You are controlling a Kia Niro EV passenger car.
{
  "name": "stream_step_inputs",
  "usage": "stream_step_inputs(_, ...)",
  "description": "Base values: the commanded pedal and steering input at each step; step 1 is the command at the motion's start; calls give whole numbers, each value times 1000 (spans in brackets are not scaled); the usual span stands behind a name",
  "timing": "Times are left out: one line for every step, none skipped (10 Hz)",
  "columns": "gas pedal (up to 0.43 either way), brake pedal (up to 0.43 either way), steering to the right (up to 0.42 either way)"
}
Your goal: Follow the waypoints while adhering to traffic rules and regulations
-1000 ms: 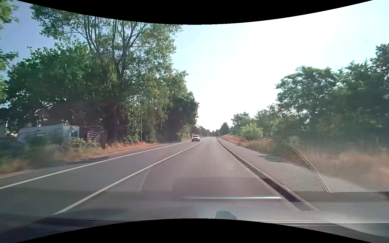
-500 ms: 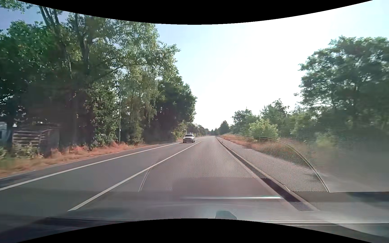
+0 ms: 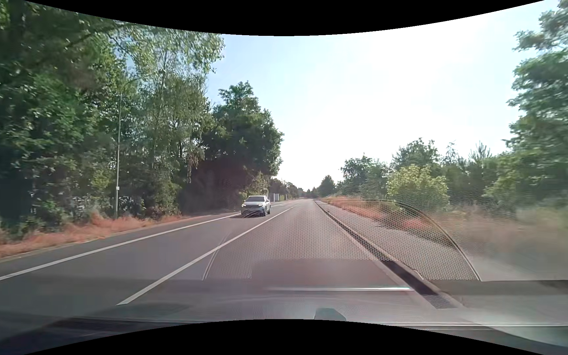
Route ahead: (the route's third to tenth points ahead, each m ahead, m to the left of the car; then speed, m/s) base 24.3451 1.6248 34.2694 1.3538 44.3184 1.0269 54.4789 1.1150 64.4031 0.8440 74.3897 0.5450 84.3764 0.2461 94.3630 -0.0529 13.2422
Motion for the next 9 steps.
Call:
stream_step_inputs(28, 0, 0)
stream_step_inputs(28, 0, 1)
stream_step_inputs(28, 0, 1)
stream_step_inputs(28, 0, 1)
stream_step_inputs(28, 0, 1)
stream_step_inputs(28, 0, 1)
stream_step_inputs(28, 0, 1)
stream_step_inputs(28, 0, 1)
stream_step_inputs(28, 0, 1)
